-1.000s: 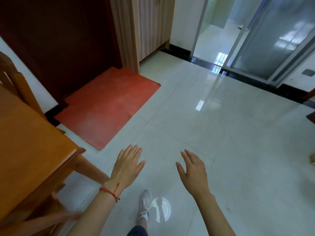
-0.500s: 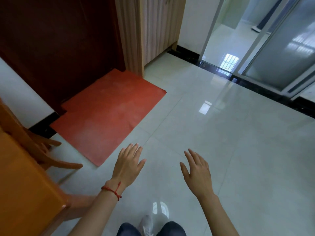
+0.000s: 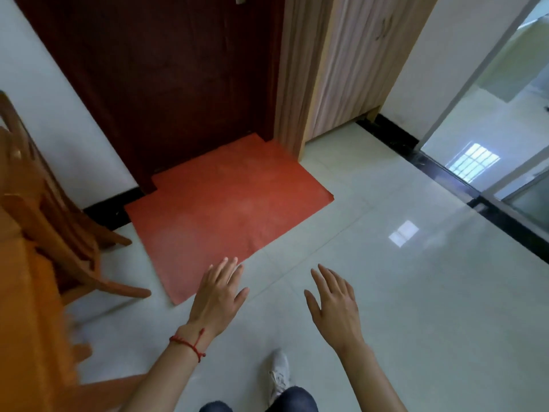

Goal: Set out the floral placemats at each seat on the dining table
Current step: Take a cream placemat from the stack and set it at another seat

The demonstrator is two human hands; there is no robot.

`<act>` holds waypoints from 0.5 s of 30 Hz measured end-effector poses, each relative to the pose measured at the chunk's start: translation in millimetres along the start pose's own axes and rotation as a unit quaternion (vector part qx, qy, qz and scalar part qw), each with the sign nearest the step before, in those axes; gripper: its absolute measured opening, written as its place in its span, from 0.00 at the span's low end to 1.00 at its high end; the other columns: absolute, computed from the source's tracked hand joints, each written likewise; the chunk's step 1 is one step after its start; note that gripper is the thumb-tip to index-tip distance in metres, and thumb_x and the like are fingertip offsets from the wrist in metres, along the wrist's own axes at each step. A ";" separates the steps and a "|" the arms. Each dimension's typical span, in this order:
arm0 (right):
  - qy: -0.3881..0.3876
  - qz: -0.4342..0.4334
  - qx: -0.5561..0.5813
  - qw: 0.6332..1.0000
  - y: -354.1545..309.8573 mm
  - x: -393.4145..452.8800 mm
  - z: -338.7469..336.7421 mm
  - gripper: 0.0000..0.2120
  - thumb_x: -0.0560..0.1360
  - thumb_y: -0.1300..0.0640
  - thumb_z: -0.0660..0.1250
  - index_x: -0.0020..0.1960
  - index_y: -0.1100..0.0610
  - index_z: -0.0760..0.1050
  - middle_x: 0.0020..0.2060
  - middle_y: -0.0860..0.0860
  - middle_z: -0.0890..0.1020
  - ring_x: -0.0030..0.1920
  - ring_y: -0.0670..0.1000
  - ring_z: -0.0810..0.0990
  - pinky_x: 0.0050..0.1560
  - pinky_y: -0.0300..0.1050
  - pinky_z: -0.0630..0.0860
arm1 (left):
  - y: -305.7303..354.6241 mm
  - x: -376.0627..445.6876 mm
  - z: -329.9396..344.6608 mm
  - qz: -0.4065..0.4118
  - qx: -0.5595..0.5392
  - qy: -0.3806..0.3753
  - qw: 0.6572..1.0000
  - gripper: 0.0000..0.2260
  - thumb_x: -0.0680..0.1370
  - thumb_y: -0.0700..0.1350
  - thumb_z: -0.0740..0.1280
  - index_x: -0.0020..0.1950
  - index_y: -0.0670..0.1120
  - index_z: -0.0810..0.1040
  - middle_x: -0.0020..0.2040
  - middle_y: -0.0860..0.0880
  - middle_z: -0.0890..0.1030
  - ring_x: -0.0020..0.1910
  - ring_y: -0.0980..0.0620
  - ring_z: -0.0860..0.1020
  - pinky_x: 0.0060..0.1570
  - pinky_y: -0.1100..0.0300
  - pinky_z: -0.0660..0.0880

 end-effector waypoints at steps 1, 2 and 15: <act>-0.004 -0.018 -0.003 1.000 2.2 13.7 -0.2 0.29 0.79 0.43 0.42 0.59 0.57 0.77 0.58 0.53 0.80 0.58 0.54 0.79 0.57 0.49 0.75 | -2.7 7.7 -0.8 -0.015 -0.003 0.004 1.000 0.29 0.80 0.57 0.42 0.60 0.43 0.77 0.60 0.45 0.79 0.61 0.46 0.73 0.59 0.48 0.71; -0.007 -0.036 -0.009 0.999 3.4 27.9 -0.2 0.29 0.79 0.44 0.42 0.59 0.57 0.77 0.58 0.53 0.80 0.58 0.54 0.79 0.57 0.49 0.75 | -5.7 15.0 -2.9 -0.032 -0.004 0.012 0.999 0.30 0.80 0.57 0.40 0.61 0.43 0.76 0.60 0.45 0.79 0.62 0.46 0.71 0.61 0.48 0.68; -0.051 -0.234 0.022 0.971 -69.8 172.5 32.5 0.27 0.79 0.45 0.44 0.58 0.57 0.76 0.58 0.54 0.80 0.57 0.55 0.79 0.57 0.47 0.73 | -87.9 36.0 -38.6 -0.244 -0.013 0.025 0.969 0.32 0.80 0.58 0.40 0.61 0.42 0.76 0.60 0.44 0.79 0.59 0.44 0.77 0.55 0.46 0.75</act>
Point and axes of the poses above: each hand's wrist, its own x-axis towards the middle knuckle, its own z-axis out of the palm, y = z × x, the point moved 3 cm from there along x, towards the middle knuckle
